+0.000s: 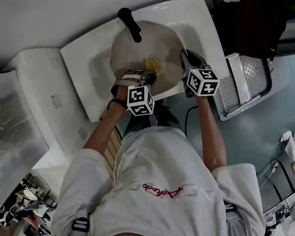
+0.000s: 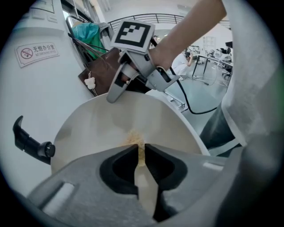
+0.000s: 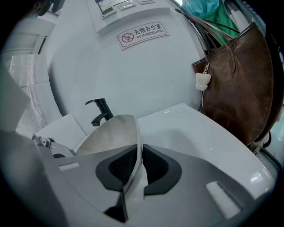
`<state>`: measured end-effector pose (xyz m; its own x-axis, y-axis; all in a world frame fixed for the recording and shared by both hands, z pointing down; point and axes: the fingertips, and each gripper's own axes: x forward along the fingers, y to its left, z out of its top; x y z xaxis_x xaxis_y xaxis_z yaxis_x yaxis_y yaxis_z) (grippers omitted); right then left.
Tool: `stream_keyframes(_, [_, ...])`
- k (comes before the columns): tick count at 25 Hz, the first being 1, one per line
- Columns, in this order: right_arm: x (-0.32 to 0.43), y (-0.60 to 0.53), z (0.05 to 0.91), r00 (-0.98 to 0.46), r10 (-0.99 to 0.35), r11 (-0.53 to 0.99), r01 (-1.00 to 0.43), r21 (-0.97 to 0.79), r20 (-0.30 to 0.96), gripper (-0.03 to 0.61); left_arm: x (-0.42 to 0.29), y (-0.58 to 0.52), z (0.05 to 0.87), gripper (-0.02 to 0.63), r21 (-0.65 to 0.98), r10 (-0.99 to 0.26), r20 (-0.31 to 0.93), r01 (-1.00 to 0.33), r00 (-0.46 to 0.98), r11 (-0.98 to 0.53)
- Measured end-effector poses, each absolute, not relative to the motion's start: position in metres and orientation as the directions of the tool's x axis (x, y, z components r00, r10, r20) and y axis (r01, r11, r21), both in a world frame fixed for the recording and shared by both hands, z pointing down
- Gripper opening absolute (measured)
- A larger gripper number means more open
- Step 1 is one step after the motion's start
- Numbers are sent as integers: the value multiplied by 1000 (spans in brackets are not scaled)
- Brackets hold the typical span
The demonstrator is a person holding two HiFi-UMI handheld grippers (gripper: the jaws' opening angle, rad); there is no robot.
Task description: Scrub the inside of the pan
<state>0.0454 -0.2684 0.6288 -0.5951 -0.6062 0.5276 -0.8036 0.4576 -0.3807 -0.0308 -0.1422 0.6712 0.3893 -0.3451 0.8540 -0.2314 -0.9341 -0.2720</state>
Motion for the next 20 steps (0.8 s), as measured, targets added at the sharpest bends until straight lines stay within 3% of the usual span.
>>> stream_keyframes(9, [45, -268, 629, -593, -611, 451, -805, -385, 524, 40, -94, -210, 653, 48, -351, -468, 835, -376, 289, -858])
stream_keyframes(20, [44, -268, 630, -596, -609, 450, -803, -390, 523, 41, -103, -207, 668, 48, -306, -418, 869, -378, 263, -874])
